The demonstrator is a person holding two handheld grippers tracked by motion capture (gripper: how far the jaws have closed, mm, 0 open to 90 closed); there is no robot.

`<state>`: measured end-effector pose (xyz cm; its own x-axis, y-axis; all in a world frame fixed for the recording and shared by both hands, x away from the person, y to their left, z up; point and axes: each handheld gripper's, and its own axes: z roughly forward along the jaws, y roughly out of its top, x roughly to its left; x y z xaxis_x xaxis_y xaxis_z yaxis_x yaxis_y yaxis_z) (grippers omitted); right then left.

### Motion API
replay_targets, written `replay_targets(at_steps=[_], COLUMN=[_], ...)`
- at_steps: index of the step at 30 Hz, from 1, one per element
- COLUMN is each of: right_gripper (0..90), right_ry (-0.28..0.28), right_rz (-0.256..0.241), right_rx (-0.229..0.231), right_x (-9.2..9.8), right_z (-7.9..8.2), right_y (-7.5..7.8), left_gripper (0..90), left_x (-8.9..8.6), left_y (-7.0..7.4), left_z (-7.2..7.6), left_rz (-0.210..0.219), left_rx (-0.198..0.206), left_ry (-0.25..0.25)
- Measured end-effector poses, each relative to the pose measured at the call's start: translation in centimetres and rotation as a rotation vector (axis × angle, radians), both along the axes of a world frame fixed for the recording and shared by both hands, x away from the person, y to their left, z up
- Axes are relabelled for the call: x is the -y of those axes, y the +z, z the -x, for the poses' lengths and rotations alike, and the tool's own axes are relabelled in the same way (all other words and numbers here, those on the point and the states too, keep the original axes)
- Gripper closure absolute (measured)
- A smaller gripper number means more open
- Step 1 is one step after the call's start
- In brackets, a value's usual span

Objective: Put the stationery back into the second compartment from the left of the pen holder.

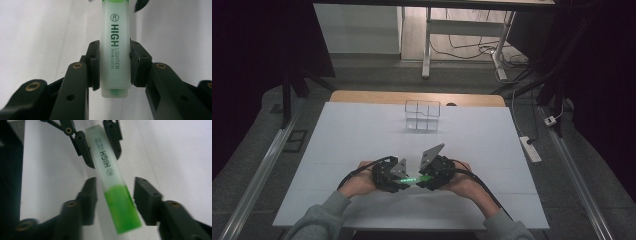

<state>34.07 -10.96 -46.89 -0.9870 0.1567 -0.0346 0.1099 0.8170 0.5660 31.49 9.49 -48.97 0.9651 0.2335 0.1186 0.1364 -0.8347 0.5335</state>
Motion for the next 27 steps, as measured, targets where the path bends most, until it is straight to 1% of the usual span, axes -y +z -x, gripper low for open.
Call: replay_targets(at_steps=[1,2,3,6,9,11,12,15,20,25,27], right_gripper=[45.0,43.0,40.8,39.0,38.3,38.0,38.0,37.5,36.2,35.7,35.8], right_ry=[-0.034,-0.051,-0.079,-0.173,-0.243,-0.283,-0.293,-0.321,-0.344,-0.369,-0.376], right_rz=[-0.020,-0.042,-0.061,-0.122,-0.183,-0.210,-0.222,-0.233,-0.261,-0.302,-0.315], right_rx=[-0.005,-0.007,-0.005,-0.011,-0.018,-0.030,-0.035,-0.052,-0.069,-0.109,-0.124], right_x=[0.2,0.4,0.7,1.5,2.4,2.8,3.0,3.2,3.3,3.3,3.3], right_z=[-0.1,-0.4,-0.6,-1.1,-1.7,-1.9,-2.0,-2.1,-2.2,-2.4,-2.5], right_y=[0.1,0.3,0.4,0.7,0.9,0.9,0.9,0.8,0.5,0.3,0.2], left_gripper=[65.2,65.1,65.1,65.1,65.1,65.1,65.1,65.1,65.0,65.0,65.0], left_x=[-0.2,-0.5,-0.7,-1.4,-1.9,-2.1,-2.1,-2.2,-2.1,-1.9,-1.7], left_y=[0.0,0.0,0.0,0.0,0.1,0.1,0.1,0.1,0.2,0.1,0.0], left_z=[-0.1,-0.2,-0.2,-0.4,-0.5,-0.5,-0.5,-0.4,-0.3,-0.1,0.0], left_rz=[0.013,0.023,0.039,0.066,0.097,0.109,0.116,0.136,0.180,0.206,0.207], left_rx=[0.007,0.011,0.013,0.031,0.039,0.045,0.049,0.062,0.087,0.110,0.120], left_ry=[0.023,0.043,0.065,0.127,0.165,0.178,0.185,0.200,0.226,0.237,0.234])
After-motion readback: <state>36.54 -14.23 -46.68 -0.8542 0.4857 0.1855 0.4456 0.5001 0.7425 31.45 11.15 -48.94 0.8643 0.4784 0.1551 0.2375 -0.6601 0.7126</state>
